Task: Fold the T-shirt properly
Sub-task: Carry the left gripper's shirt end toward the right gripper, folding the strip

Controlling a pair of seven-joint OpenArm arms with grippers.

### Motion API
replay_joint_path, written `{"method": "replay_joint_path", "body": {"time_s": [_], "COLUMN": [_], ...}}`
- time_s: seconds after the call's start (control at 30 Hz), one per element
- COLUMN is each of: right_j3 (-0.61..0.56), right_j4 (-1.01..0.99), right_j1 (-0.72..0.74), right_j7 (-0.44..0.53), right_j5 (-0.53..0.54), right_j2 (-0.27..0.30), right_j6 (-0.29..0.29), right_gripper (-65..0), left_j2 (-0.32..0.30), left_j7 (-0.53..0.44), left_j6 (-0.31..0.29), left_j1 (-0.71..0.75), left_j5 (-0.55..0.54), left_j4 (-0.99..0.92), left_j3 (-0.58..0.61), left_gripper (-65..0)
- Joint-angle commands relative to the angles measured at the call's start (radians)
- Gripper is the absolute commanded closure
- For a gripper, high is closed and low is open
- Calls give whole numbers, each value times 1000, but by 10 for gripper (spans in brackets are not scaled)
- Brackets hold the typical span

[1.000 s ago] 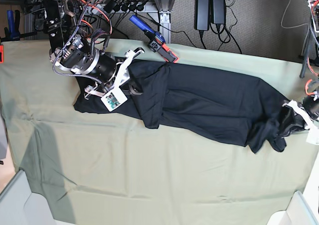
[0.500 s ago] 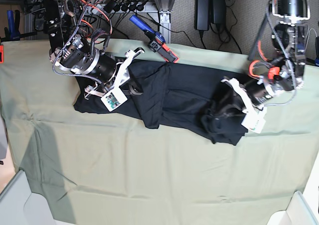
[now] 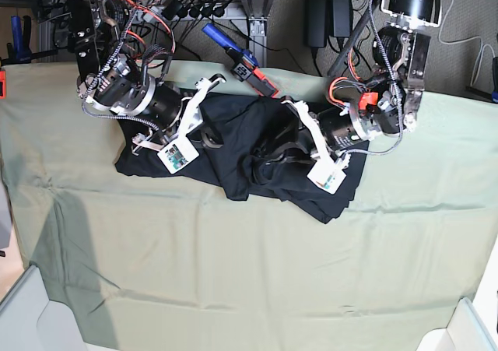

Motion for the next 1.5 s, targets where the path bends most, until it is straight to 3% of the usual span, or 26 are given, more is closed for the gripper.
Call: {"method": "replay_joint_path", "body": {"time_s": [0.0,0.1,0.2,0.27,0.53,0.7,0.87,1.03,1.2,1.47], "right_j3": [4,4,4,4,4,4,4,4,4,16], "right_j4": [18,18,18,18,18,18,18,18,18,21], "right_j1": [10,10,10,10,10,10,10,10,7,8], "right_j7": [23,23,23,23,23,23,23,22,10,13], "right_j5": [13,13,13,12,12,12,13,12,12,13], "right_j2": [3,3,3,3,3,3,3,3,3,2], "right_j6": [71,71,71,71,71,71,71,71,71,69], "right_gripper": [0,0,0,0,0,0,0,0,0,0], "left_j2": [3,5,5,6,-13,-82,-106,-106,-102,-48], "left_j7": [-25,-20,-2,-2,31,61,60,18,-162,-216], "left_j6": [-12,-12,-12,-12,-12,-12,-12,-12,-12,-12], "left_j1": [-14,-14,-13,-13,-39,-52,-49,-47,-78,-211], "left_j5": [-16,-16,-16,-21,-71,-177,-128,-96,47,119], "left_j4": [18,18,18,18,131,211,200,81,-110,-423], "left_j3": [-1,-1,-1,-1,-62,-167,-193,-193,-189,-88], "left_gripper": [0,-3,-259,-348,-348,-348,-347,-347,-347,-347]}}
